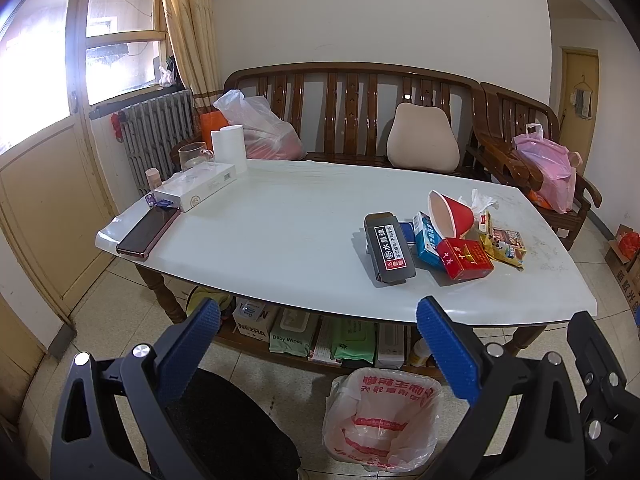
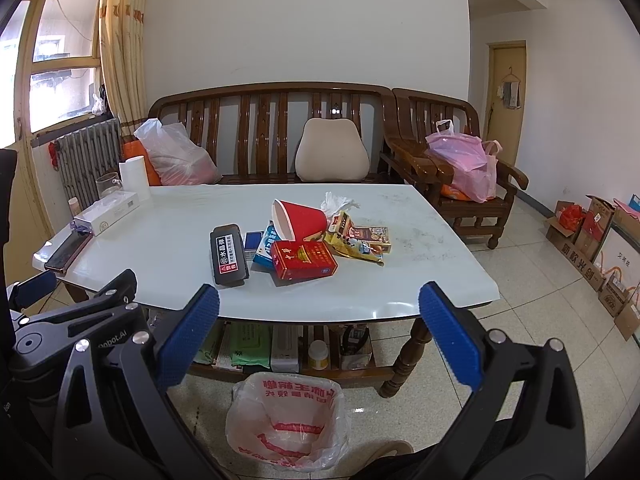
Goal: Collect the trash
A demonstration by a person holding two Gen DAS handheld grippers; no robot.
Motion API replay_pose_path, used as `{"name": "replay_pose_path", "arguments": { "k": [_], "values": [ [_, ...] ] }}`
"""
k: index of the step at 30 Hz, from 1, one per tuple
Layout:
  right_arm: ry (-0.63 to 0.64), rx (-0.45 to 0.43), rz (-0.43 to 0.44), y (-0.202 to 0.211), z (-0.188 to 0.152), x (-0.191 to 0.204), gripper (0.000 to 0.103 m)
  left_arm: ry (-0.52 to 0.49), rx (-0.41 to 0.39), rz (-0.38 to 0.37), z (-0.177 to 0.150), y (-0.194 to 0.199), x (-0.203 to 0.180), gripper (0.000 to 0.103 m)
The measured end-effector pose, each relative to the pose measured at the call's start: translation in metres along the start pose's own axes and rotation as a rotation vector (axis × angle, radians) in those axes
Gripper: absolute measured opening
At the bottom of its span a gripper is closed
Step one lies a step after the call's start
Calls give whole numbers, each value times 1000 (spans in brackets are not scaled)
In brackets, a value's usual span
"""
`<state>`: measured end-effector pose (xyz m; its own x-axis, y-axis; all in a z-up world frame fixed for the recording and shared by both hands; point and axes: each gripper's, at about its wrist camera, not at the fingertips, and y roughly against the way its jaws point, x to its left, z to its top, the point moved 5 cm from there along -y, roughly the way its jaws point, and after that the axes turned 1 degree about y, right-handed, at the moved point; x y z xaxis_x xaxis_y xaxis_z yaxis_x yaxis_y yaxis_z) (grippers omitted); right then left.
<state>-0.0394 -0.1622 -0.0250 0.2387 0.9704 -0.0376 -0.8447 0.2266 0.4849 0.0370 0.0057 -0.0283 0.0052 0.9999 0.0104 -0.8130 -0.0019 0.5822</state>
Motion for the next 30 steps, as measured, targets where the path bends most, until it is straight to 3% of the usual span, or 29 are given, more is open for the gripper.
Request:
{"name": "replay_pose_path", "arguments": {
  "k": [19,30],
  "values": [
    [-1,-2,0,0,0,0,98,-7,-6,3,3,2,0,97],
    [-3,-14,6,7,18,-4,98,-28,-23,-8,16,9,-7,97]
  ]
}}
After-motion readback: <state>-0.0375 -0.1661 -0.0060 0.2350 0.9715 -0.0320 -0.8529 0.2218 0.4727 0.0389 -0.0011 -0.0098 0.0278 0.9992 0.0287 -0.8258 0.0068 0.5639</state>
